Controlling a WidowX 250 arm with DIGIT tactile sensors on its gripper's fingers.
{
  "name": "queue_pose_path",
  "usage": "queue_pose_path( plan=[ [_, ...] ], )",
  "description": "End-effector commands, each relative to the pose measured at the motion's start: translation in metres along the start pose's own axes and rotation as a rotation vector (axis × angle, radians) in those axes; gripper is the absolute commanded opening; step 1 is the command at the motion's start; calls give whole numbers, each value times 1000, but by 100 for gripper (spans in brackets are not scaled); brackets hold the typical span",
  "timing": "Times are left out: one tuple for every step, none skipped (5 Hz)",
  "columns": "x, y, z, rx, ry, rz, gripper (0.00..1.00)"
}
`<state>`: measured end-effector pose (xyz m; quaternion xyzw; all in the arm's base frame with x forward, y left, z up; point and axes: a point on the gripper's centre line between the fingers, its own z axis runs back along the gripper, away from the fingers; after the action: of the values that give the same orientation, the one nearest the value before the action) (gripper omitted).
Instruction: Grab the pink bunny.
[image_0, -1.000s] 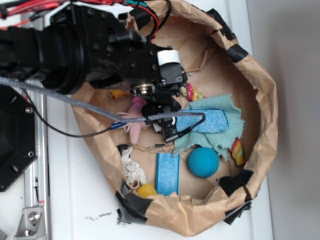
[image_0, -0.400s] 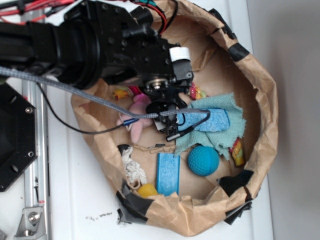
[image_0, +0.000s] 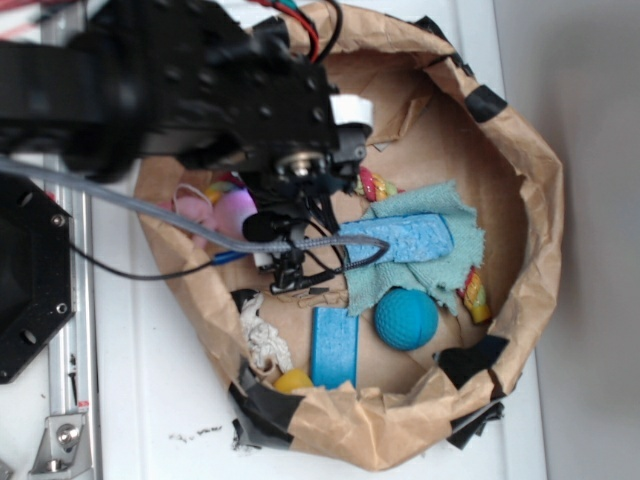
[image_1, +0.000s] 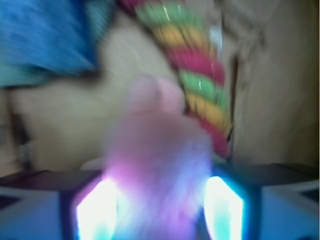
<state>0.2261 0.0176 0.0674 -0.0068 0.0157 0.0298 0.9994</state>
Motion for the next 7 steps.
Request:
queue_pose_path(
  plan=[
    [5,6,113,-34,-150,-98,0],
    [9,4,112,1,-153,-130,0],
    [13,8,98,-14,-108,-103,90],
    [7,8,67,3,-67,-70,100],
    [3,7,38,-6,-18,-55,100],
    [-2,1,19,-53,-64,-21,100],
    [-1,-1,6,-57,-92,-6,100]
  ],
)
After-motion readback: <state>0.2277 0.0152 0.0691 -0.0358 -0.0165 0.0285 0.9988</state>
